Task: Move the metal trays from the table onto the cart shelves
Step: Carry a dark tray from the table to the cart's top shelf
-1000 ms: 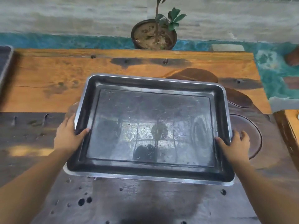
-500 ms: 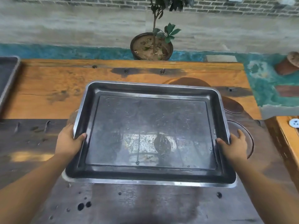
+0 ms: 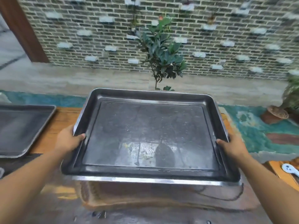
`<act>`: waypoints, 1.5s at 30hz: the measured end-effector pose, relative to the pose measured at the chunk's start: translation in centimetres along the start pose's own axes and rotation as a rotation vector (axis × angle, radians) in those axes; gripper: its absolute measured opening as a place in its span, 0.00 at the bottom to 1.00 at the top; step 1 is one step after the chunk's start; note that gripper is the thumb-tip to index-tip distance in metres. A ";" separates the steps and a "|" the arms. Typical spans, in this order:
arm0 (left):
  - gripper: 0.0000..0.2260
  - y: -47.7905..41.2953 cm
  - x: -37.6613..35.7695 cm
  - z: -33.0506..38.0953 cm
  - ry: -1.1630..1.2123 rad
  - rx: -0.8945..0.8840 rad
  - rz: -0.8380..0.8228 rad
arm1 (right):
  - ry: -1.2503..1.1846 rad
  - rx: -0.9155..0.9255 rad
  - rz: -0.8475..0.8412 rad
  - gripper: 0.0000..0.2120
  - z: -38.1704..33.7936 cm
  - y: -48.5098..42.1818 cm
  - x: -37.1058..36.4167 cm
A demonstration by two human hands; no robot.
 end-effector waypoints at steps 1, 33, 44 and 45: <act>0.12 -0.3 1.2 0.9 0.022 -0.005 -0.001 | 0.005 0.006 0.010 0.10 -1.1 -0.4 0.9; 0.12 26.8 31.1 -27.0 0.083 0.577 0.511 | -0.048 0.647 -0.481 0.07 -37.5 8.9 -19.2; 0.17 40.2 44.7 -44.1 0.127 0.771 0.655 | -0.080 0.874 -0.656 0.05 -55.2 28.7 -33.1; 0.17 41.3 45.9 -45.5 0.122 0.780 0.668 | -0.099 0.883 -0.680 0.05 -56.6 30.6 -34.4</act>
Point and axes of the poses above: each hand's wrist, its own y-axis away from the middle knuckle, its own x-axis out of the back of the hand, z = x × y, the point moved 5 cm from there along -y, towards the middle knuckle, and after that the axes turned 6 degrees about x, right-handed, at the moved point
